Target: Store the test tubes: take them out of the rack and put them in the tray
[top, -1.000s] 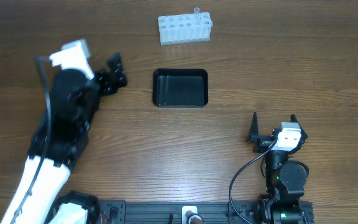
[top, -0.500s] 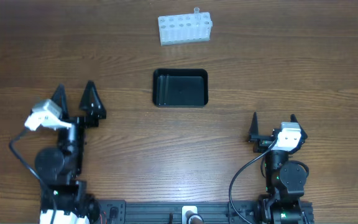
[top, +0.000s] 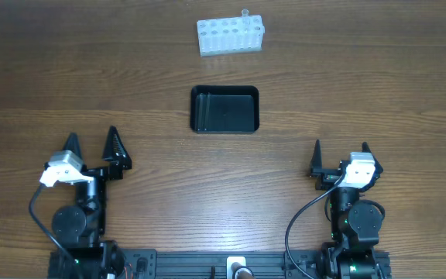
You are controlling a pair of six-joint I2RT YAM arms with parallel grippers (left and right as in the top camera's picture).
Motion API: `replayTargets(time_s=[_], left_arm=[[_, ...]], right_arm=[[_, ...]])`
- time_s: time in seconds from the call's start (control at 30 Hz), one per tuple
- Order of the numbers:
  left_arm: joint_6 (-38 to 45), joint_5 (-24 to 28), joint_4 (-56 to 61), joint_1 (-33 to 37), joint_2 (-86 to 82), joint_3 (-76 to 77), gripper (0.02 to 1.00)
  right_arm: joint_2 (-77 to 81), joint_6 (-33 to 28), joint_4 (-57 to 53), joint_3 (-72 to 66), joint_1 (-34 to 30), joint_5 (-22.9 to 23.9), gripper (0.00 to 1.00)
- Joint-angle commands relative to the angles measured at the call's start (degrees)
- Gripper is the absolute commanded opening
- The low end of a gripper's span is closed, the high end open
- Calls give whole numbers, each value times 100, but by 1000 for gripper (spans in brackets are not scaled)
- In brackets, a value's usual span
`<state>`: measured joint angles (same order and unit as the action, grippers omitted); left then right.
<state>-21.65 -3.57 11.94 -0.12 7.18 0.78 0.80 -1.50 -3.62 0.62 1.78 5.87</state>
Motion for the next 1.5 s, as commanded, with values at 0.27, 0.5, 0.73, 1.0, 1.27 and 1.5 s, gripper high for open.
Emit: replayTargets(time_s=[0.27, 0.5, 0.73, 1.0, 1.27, 1.5], left_arm=[[1617, 219, -1613, 35, -702, -46, 998], [2275, 269, -1611, 35, -702, -46, 998], [2275, 269, -1611, 35, -702, -46, 996], [2275, 269, -1611, 35, -702, -46, 998], [2275, 269, -1611, 35, -702, -46, 998], [2275, 269, -1611, 35, -702, -46, 996]], right_arm=[[-52, 13, -24, -31, -31, -42, 991], [-52, 13, -22, -31, -31, -39, 991], [-52, 11, -24, -31, -31, -39, 991], [-52, 13, -22, -31, -31, -39, 991], [-52, 13, -22, -31, -31, -39, 991], [-52, 13, -24, -31, -31, -39, 993]])
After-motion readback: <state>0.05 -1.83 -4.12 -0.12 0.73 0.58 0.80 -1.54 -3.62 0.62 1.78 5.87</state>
